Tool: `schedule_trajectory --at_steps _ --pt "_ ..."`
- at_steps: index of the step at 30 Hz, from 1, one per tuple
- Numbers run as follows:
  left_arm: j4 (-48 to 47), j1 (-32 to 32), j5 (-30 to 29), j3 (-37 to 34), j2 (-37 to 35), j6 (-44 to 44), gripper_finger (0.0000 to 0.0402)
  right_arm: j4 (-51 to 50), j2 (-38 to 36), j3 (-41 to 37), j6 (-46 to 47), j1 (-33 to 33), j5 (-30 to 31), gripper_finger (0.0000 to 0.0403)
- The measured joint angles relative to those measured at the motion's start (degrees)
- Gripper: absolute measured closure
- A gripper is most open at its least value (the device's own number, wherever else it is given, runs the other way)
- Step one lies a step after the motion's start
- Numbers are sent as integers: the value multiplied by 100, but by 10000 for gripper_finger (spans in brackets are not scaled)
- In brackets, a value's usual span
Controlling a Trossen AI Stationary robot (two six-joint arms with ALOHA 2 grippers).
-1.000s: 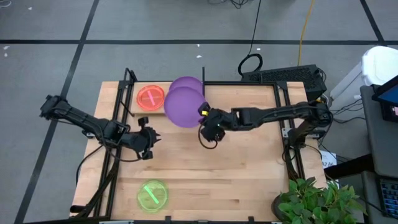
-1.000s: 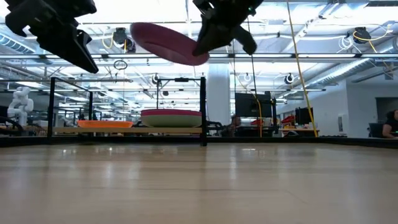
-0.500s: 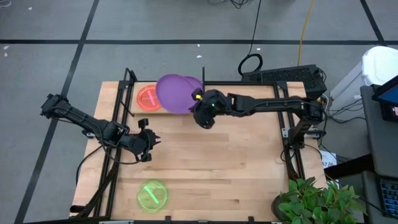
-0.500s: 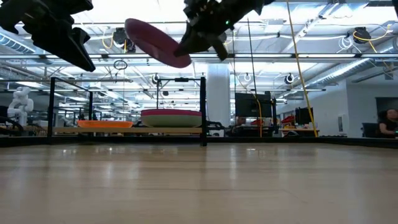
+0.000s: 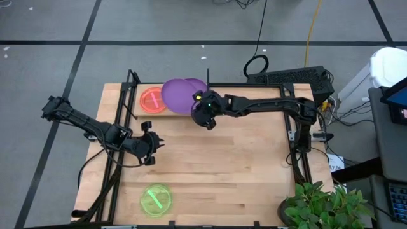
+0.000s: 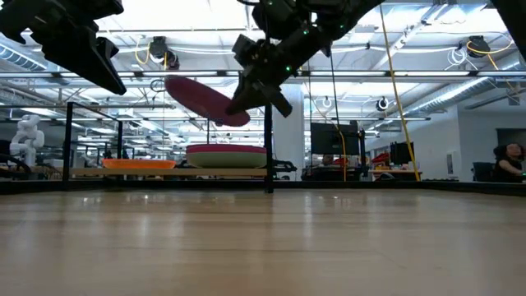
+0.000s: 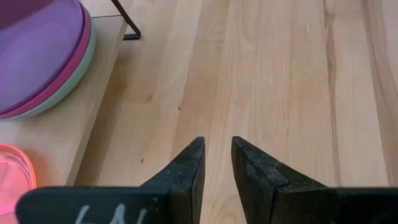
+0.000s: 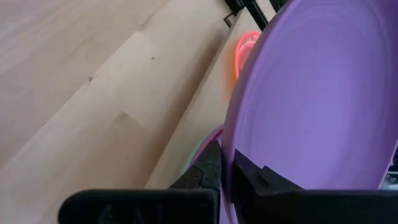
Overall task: Place and stack plates onto a shelf
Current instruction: Stack the purple plate on the purple plate on the shelf
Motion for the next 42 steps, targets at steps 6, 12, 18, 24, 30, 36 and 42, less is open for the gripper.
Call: schedule_trajectory --at_steps 6,12,18,24,30,36,42 --pt "1 -2 0 0 4 -2 316 -81 220 0 208 -31 316 403" --pt "2 -2 0 0 4 -2 316 -165 217 -2 445 -83 437 403" --pt "3 -2 0 0 4 1 316 -270 227 -2 603 -169 406 402" --pt "4 -2 0 0 4 4 316 -339 226 -15 852 -213 402 394" --pt "21 -2 0 -25 4 7 316 -431 224 -17 856 -219 407 392" --pt "15 -2 0 -179 6 -2 316 -424 224 -17 856 -219 419 390" --pt "86 0 41 -190 6 -42 316 -422 224 -17 856 -219 424 390"
